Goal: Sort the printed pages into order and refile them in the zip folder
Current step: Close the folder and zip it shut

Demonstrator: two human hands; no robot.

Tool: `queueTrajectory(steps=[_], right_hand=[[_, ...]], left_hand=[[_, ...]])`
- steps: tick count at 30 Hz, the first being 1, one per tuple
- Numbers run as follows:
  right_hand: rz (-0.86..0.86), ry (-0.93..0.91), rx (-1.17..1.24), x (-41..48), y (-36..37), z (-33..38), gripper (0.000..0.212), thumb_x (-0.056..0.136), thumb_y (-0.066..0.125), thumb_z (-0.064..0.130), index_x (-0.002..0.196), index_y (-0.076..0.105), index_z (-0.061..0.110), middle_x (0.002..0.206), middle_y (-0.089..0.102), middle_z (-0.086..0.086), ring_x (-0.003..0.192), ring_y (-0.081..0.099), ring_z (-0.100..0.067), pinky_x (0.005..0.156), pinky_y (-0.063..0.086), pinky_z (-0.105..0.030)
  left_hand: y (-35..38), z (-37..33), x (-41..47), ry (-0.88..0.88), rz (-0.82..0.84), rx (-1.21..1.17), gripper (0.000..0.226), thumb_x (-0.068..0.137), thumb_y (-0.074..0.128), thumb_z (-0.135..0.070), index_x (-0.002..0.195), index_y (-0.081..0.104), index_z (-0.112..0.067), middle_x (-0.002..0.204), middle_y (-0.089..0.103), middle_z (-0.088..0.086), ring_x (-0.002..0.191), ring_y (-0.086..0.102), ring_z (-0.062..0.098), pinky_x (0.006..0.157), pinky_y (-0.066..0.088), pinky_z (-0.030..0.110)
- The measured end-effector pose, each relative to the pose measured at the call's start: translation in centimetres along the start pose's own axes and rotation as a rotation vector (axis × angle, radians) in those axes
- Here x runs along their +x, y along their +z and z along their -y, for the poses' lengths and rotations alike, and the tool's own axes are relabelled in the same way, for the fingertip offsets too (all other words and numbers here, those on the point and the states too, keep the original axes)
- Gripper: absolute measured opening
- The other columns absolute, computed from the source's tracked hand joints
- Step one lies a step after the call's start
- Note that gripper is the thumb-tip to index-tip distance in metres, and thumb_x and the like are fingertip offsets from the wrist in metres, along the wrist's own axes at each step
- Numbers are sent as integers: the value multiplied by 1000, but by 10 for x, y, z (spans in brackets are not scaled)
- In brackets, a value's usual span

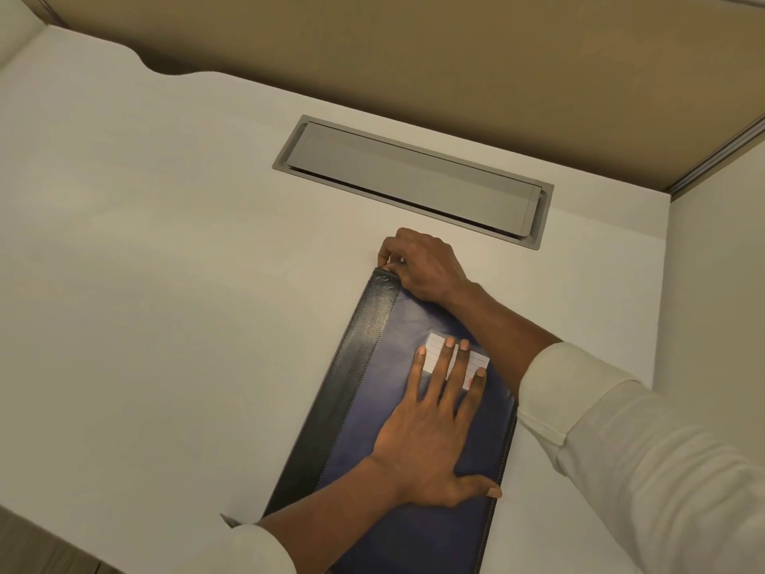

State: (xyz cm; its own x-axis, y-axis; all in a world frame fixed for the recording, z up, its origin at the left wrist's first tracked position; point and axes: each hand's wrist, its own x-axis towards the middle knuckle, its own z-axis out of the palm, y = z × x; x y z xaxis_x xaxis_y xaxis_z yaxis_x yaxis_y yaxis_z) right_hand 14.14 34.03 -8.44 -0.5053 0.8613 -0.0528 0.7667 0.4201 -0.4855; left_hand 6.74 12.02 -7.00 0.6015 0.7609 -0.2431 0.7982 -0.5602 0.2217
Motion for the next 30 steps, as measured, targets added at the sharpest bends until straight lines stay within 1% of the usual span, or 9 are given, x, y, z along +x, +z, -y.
queueTrajectory(steps=[5,11,14,18,22,24,26,28,30], right_hand=[[0,43,55,-11,-5,-6,10,96,73,18,97,77,27,96,60,15,90,57,-13,81,53,-41],[-11,110,22,-34,-11,-9,28,97,65,5,108,82,25,102,67,7,95,62,-20,79,53,-39],[-72,161,1,-53,-12,-10,25,100,64,9,114,81,21,107,69,4,99,64,-21,81,52,-37],[-156,197,-45,-87,-12,-10,27,102,60,13,118,79,21,110,71,0,106,62,-22,83,53,-41],[-307,249,-76,-136,-3,-8,22,94,70,12,112,80,18,111,72,-5,107,61,-29,91,51,-46],[-387,310,-111,-167,7,-4,27,89,74,12,115,78,18,121,69,-9,114,61,-36,96,49,-49],[-450,409,-142,-199,17,6,32,90,72,22,122,74,21,136,61,-12,125,55,-36,105,41,-52],[-532,539,-146,-228,29,18,40,91,67,36,130,69,24,146,54,-15,133,48,-36,109,36,-53],[-580,693,-39,-252,42,33,51,96,66,44,142,62,23,155,46,-18,141,41,-37,113,35,-55]], left_hand=[[-1,-1,-1,-1,-4,10,133,80,32,-99,166,-5,-5,171,-20,24,157,-24,44,125,4,70],[1,-1,-1,5,-12,10,134,79,33,-100,166,-8,-7,171,-22,23,157,-24,43,125,2,69],[3,-1,-3,5,-28,0,135,78,34,-101,166,-11,-9,171,-22,21,158,-24,40,126,2,67],[6,1,-4,14,-74,-32,135,78,36,-100,166,-13,-11,173,-21,17,159,-24,36,128,1,64],[9,16,-6,24,-89,-58,117,87,38,-92,169,-4,-20,174,-19,11,158,-29,30,129,2,59],[9,24,-15,-21,-109,-57,111,87,37,-91,169,2,-25,174,-21,8,157,-31,30,128,2,61],[8,31,-29,-122,-122,-28,112,84,31,-97,169,5,-30,174,-23,8,156,-32,33,125,0,68],[5,38,-45,-256,-118,8,116,77,24,-104,167,2,-35,173,-24,9,156,-31,38,120,-8,75],[3,45,-60,-398,-102,-24,121,70,22,-108,164,-8,-38,172,-28,9,155,-32,40,119,-14,75]])
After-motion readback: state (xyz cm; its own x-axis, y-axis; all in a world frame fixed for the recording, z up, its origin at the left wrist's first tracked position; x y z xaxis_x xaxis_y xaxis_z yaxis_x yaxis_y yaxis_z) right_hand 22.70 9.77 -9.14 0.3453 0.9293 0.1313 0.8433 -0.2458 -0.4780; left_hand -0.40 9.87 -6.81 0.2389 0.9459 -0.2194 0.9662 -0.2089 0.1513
